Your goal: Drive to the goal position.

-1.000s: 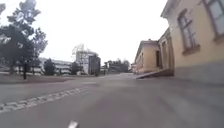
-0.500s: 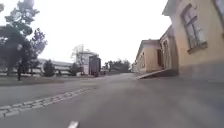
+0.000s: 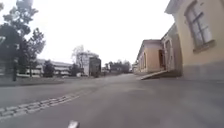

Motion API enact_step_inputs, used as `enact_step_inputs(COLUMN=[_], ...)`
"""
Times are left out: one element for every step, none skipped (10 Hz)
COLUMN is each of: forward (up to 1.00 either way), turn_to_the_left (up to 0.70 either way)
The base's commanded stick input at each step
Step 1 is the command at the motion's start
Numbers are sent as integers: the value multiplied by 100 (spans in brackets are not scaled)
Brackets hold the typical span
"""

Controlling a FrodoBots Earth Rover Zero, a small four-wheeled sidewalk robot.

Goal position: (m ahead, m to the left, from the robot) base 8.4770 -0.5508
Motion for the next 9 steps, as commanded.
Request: enact_step_inputs(forward=[100,100,100,100,100,100,100,100,100], turn_to_the_left=[-40,-40,-40,-23,-7,0,0,0,0])
